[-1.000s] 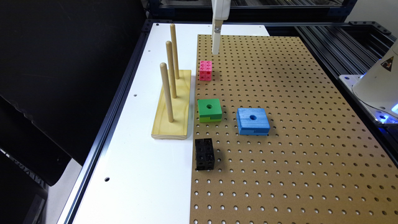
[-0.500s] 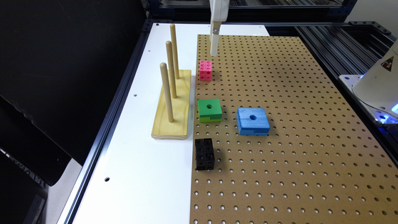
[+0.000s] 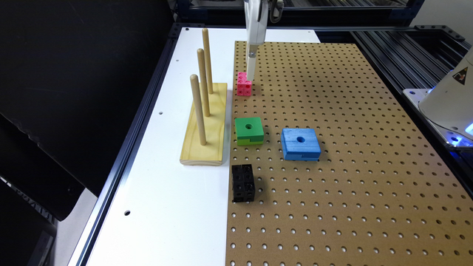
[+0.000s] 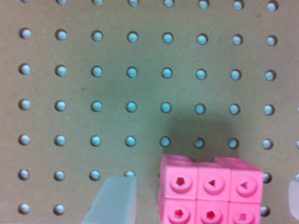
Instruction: Pick up pink block.
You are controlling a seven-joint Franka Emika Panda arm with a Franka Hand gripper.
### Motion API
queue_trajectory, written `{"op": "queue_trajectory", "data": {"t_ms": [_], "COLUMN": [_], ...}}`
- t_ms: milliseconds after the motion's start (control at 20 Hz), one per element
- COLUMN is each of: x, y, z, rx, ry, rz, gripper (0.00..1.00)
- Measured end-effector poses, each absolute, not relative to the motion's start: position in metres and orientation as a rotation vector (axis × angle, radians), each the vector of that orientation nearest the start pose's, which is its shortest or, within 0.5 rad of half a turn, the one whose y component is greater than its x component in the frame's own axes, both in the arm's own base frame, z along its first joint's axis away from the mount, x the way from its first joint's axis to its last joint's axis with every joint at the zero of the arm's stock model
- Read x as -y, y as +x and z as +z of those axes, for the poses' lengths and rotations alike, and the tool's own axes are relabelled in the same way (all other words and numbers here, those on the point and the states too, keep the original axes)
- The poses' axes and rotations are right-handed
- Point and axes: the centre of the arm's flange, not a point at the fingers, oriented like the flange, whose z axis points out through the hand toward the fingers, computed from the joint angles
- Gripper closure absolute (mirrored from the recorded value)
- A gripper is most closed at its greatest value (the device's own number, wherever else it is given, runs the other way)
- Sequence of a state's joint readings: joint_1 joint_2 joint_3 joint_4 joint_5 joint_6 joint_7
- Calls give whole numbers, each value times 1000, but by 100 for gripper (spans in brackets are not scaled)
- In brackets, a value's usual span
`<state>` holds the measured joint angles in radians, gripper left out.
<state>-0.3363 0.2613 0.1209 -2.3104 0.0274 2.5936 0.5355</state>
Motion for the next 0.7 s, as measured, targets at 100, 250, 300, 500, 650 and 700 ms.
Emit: {"op": "queue_trajectory", "data": {"t_ms": [100,250,300,500,650,700], "x": [109,106,106,105,105,105], "y": [518,520,520,519,519,520], "z": [235,236,236,214,188,184], "rx": [-1169,-1165,-1165,-1167,-1170,-1170], "ry": [-2861,-2860,-2860,-2856,-2847,-2845], "rz": [-28,-31,-32,-12,-17,-19], "gripper": [0,0,0,0,0,0]}}
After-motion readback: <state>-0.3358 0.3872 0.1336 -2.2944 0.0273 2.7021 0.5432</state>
